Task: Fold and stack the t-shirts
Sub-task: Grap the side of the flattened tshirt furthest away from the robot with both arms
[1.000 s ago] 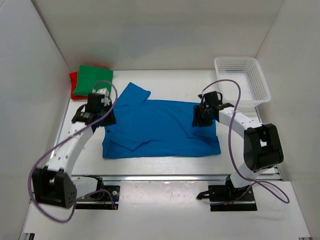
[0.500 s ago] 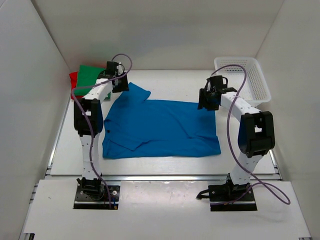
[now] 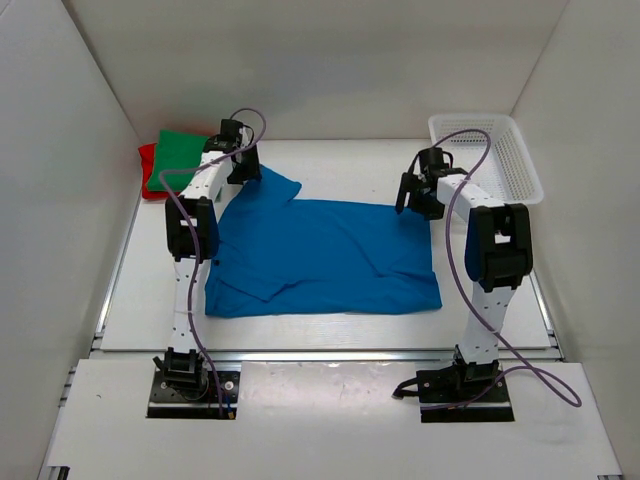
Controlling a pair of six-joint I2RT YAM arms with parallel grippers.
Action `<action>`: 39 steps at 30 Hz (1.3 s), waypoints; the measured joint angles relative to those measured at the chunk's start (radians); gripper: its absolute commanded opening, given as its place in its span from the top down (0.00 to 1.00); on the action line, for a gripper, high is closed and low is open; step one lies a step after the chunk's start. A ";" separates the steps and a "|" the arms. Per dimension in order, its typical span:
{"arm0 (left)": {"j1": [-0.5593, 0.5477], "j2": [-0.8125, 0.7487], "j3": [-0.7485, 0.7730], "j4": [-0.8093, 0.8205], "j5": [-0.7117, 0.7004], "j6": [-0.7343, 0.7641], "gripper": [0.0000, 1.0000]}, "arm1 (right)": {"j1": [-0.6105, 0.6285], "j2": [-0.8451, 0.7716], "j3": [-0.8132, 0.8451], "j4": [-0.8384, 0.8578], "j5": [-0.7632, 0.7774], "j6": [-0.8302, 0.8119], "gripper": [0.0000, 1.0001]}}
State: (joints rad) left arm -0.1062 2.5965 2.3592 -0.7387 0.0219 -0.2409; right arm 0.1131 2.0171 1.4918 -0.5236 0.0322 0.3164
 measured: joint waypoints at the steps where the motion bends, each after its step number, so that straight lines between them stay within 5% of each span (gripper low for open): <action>1: 0.000 0.000 0.000 -0.018 0.002 -0.001 0.53 | -0.003 0.012 0.017 0.002 0.000 0.003 0.26; 2: 0.000 0.000 0.000 -0.024 0.005 -0.008 0.74 | -0.005 0.022 0.031 0.006 -0.002 0.007 0.27; 5: 0.000 0.000 0.000 -0.059 0.032 -0.008 1.00 | -0.010 0.029 0.041 0.008 -0.008 0.019 0.27; 19: 0.014 -0.026 -0.040 -0.100 0.118 0.016 1.00 | -0.005 0.171 0.198 -0.037 0.014 0.067 0.30; 21: 0.018 -0.045 -0.075 -0.099 0.126 0.019 1.00 | -0.003 0.194 0.237 -0.062 0.024 0.073 0.43; 26: 0.027 -0.075 -0.124 -0.102 0.145 0.024 1.00 | -0.004 0.230 0.287 -0.094 0.050 0.074 0.98; 34: 0.046 -0.094 -0.129 -0.140 0.155 0.040 1.00 | -0.012 0.230 0.290 -0.100 0.054 0.053 1.00; 39: 0.068 -0.262 -0.277 -0.120 0.180 0.046 1.00 | -0.001 0.210 0.281 -0.101 0.057 0.018 1.00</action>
State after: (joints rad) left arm -0.0387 2.3348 2.0827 -0.8585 0.2024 -0.1947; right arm 0.1120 2.2272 1.7729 -0.6243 0.0891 0.3347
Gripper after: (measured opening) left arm 0.016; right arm 0.007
